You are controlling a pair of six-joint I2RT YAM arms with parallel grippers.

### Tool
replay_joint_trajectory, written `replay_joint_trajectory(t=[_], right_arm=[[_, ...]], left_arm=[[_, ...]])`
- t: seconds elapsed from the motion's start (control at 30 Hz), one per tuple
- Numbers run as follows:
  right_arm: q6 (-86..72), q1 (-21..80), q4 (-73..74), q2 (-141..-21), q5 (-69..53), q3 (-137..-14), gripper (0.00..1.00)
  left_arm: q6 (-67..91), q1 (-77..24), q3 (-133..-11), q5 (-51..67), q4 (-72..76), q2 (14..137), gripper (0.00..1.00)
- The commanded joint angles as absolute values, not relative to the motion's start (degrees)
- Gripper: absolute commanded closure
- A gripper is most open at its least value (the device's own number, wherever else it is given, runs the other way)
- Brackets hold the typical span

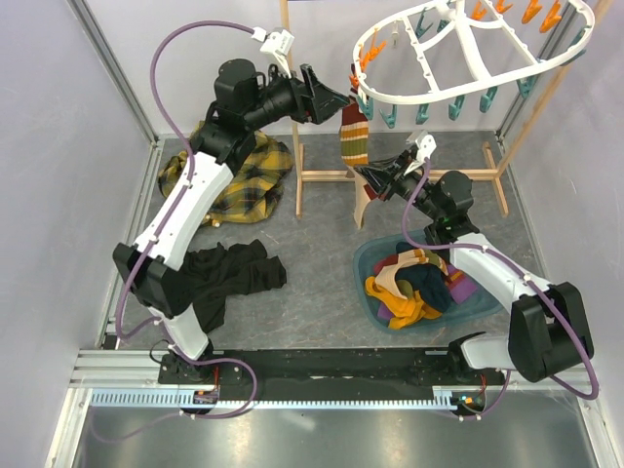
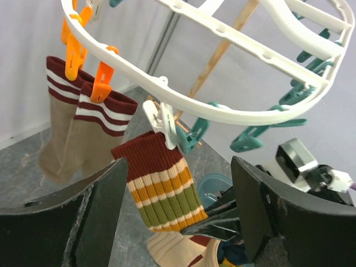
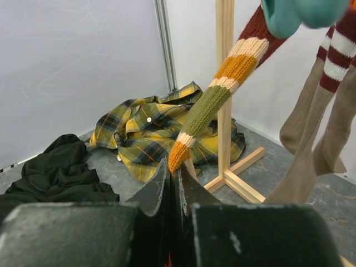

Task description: Remove the socks clipped to the hanger

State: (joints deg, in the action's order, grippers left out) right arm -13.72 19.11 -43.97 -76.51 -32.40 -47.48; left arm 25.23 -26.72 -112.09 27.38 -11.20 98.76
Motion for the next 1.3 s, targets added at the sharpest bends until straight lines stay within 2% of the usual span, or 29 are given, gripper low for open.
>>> replay_joint_trajectory(t=[0.0,0.1,0.33,0.47,0.67,0.87,1.27], right_arm=[[-13.4,18.6,-44.1,-74.4,-35.1,-48.2,0.92],[-12.7,18.4,-43.2,-74.6,-35.6,-48.5,0.92],[-14.1,18.2,-42.1,-75.5,-37.7,-49.7,0.89],[-15.0,18.2,-42.4,-75.3,-37.7,-49.6,0.88],[-15.4,18.2,-43.0,-75.4,-37.6,-49.8,0.87],[-17.1,18.2,-44.0,-76.0,-38.4,-50.0,0.85],[-16.7,18.2,-41.4,-75.6,-39.5,-51.9,0.84]], left_arm=[[28.9,-26.0,-115.7,32.3,-6.0,102.2,0.2],[36.1,-24.4,-116.5,34.4,-3.0,105.6,0.28],[36.7,-24.1,-120.4,29.2,-3.9,109.9,0.34],[35.4,-24.1,-122.0,29.5,-4.2,111.9,0.34],[35.7,-24.2,-123.3,38.1,-0.3,114.1,0.32],[35.4,-24.2,-125.0,41.7,1.8,116.7,0.31],[41.8,-24.3,-126.6,51.2,11.0,120.5,0.3]])
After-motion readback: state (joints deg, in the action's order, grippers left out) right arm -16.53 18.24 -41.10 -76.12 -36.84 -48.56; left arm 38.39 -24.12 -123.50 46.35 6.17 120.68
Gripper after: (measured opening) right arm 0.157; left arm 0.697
